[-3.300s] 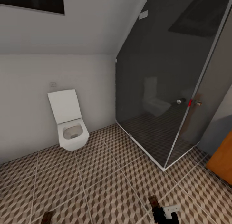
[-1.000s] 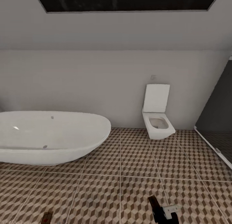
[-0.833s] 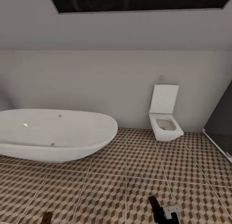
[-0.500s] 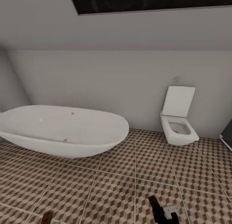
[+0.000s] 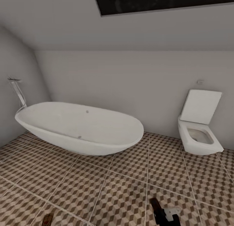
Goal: Take the four mousetraps from the cabinet in the bathroom and place them on the bathroom floor. Make sure all four end up on the same floor surface, and ensure that at least two of them are either under or directly next to the same bathroom sink.
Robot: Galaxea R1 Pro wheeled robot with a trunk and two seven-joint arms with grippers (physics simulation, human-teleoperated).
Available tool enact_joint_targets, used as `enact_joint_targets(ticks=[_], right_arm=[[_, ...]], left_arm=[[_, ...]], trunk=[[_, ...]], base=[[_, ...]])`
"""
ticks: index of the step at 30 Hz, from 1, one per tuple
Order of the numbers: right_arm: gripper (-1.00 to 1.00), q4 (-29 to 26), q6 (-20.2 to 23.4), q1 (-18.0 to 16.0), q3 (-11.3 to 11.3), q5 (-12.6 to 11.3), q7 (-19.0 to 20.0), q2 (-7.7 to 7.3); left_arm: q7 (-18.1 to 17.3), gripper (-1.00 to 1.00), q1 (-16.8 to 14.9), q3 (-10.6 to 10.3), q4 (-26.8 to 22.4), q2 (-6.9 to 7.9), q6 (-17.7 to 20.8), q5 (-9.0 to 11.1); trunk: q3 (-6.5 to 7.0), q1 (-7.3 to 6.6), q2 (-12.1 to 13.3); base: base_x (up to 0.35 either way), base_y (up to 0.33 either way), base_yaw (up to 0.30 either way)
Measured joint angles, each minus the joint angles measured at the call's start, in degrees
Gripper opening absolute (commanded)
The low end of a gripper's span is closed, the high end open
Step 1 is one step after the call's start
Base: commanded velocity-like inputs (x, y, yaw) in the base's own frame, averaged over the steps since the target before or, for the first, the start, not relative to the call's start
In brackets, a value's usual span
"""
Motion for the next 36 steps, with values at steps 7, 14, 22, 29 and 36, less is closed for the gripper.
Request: enact_joint_targets(ticks=[7,14,22,29,36], right_arm=[[-1.00,0.1,0.0,0.0,0.0,0.0,0.0,0.08],[-1.00,0.1,0.0,0.0,0.0,0.0,0.0,0.15],[-1.00,0.1,0.0,0.0,0.0,0.0,0.0,0.17],[-1.00,0.1,0.0,0.0,0.0,0.0,0.0,0.17],[-1.00,0.1,0.0,0.0,0.0,0.0,0.0,0.18]], left_arm=[[0.0,-1.00,0.0,0.0,0.0,0.00,0.0,0.0],[0.0,-1.00,0.0,0.0,0.0,0.00,0.1,0.0],[0.0,-1.00,0.0,0.0,0.0,0.00,0.1,0.0],[0.0,-1.00,0.0,0.0,0.0,0.00,0.1,0.0],[0.0,-1.00,0.0,0.0,0.0,0.00,0.1,0.0]], trunk=[[0.00,0.00,0.0],[0.00,0.00,0.0],[0.00,0.00,0.0],[0.00,-0.02,0.0],[0.00,-0.03,0.0]], base=[[0.000,0.000,0.288],[0.000,0.000,0.288],[0.000,0.000,0.288],[0.075,0.000,0.288],[0.241,0.000,0.288]])
